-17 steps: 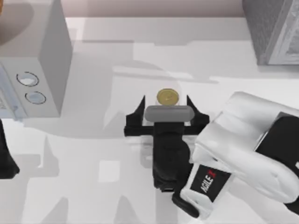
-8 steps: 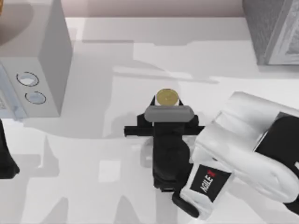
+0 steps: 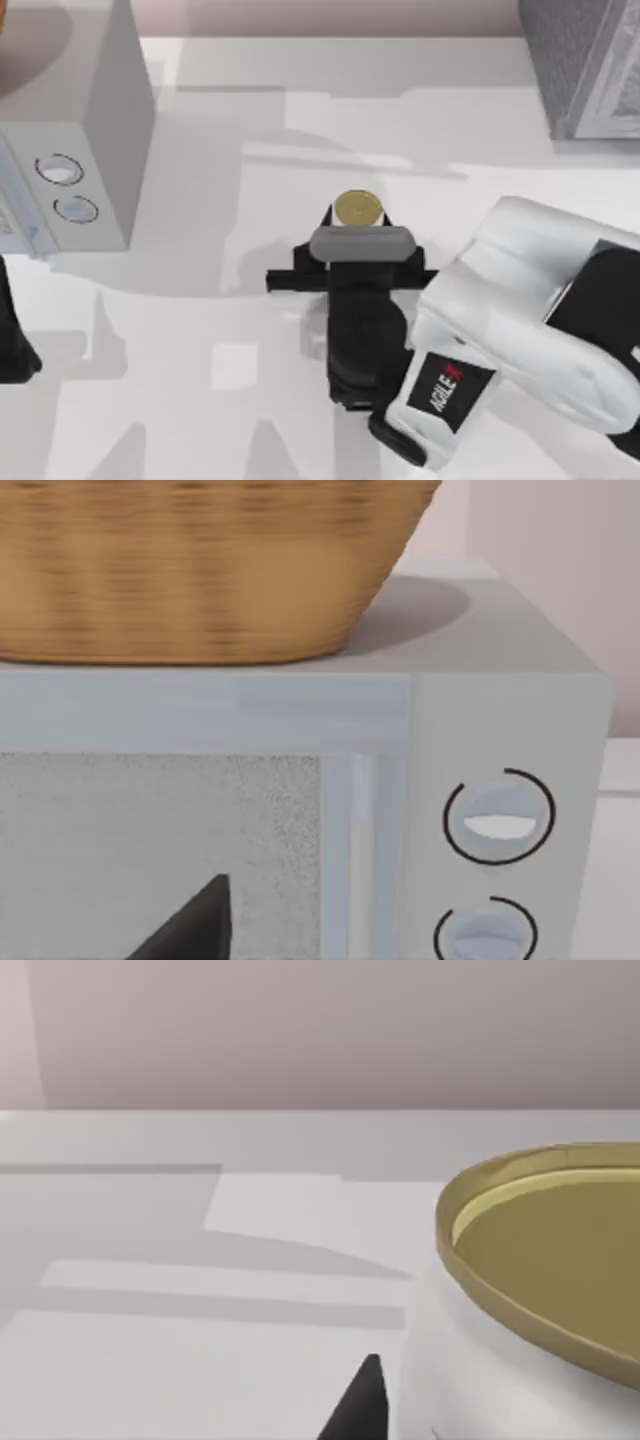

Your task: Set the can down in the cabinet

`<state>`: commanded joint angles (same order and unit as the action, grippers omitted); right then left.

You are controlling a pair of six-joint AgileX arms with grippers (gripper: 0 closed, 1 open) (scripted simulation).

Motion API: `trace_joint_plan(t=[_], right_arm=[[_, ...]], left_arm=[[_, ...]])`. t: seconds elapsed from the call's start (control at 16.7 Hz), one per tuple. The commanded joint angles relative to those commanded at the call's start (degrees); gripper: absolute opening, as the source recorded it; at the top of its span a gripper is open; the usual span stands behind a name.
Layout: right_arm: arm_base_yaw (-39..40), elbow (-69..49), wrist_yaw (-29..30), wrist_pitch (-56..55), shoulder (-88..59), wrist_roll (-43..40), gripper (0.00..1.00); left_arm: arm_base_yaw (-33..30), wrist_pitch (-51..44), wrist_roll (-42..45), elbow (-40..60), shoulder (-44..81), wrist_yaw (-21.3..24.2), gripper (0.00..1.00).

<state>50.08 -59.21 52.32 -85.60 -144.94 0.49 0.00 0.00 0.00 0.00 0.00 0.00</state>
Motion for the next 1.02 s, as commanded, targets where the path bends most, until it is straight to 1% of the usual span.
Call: trace_joint_plan(t=[0.3, 0.42, 1.02], right_arm=[[0.1, 0.1, 0.0, 0.2, 0.3, 0.0, 0.00], [0.0, 0.6, -0.1, 2.2, 2.2, -0.1, 0.00], [-0.1, 1.7, -0.2, 25.4, 27.0, 0.6, 0.00]], left_arm=[[0.0, 0.0, 0.0, 0.0, 0.0, 0.0, 1.00], [0.0, 0.0, 0.0, 0.0, 0.0, 0.0, 1.00], [0.0, 0.0, 0.0, 0.0, 0.0, 0.0, 1.00]])
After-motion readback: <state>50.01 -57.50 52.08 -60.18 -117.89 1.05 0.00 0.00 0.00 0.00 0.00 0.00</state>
